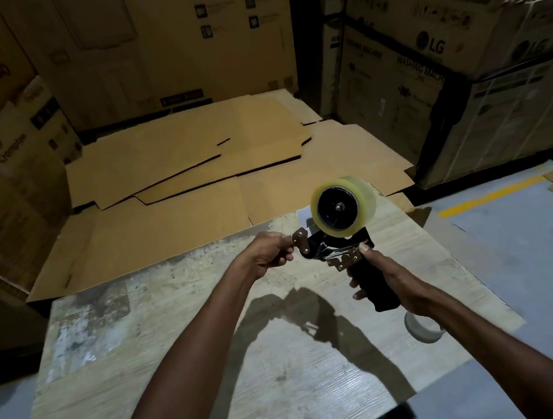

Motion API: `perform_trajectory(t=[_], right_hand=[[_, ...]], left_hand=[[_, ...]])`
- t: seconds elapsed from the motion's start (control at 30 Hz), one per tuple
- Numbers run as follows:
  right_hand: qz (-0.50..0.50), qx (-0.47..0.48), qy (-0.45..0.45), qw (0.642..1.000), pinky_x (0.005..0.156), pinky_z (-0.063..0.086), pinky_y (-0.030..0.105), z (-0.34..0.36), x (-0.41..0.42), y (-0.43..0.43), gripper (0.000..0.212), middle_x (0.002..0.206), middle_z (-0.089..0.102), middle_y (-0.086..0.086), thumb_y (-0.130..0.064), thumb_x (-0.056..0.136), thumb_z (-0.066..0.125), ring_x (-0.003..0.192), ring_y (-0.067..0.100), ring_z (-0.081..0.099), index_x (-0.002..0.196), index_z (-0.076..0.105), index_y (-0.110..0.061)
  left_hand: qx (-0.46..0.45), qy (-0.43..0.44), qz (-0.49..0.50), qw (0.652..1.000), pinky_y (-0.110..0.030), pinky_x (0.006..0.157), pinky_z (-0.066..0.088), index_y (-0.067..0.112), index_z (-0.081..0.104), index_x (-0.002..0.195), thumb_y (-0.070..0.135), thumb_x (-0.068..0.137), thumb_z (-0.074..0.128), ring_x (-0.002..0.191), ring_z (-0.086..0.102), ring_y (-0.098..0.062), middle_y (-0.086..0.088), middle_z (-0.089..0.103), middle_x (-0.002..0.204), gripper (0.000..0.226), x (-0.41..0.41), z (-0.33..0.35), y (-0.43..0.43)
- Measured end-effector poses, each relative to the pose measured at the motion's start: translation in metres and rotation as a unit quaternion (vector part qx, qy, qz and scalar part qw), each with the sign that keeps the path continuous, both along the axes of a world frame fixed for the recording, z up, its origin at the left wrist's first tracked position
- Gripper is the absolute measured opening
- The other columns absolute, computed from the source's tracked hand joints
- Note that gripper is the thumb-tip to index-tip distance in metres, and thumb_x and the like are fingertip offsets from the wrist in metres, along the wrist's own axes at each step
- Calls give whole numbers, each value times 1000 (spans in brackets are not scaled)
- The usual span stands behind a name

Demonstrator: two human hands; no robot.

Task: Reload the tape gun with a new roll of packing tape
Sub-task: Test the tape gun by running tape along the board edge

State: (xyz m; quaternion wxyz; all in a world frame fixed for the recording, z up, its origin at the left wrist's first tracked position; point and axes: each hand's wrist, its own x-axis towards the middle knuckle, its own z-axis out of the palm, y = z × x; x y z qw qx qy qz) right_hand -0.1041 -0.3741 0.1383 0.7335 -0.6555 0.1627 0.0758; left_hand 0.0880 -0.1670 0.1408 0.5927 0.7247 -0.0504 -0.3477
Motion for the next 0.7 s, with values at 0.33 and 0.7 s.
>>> perform_trajectory(t=[0.33, 0.7], right_hand=[[103, 64, 104, 987, 57, 33, 35, 5, -5, 0, 71, 71, 52, 10, -67, 82, 65, 57, 21, 38, 108, 63, -1], [64, 62, 179, 980, 58, 43, 30, -33, -61, 21, 74, 75, 54, 5, -76, 97, 39, 60, 18, 47, 105, 56, -4]], left_hand=[[108, 2, -85, 990, -24, 57, 43, 10, 63, 83, -2, 97, 42, 71, 59, -13, -3, 65, 74, 28, -6, -16, -2], [182, 26, -64, 981, -25, 50, 37, 6, 59, 67, -7, 96, 45, 39, 52, -14, -12, 65, 62, 35, -46, -100, -15]])
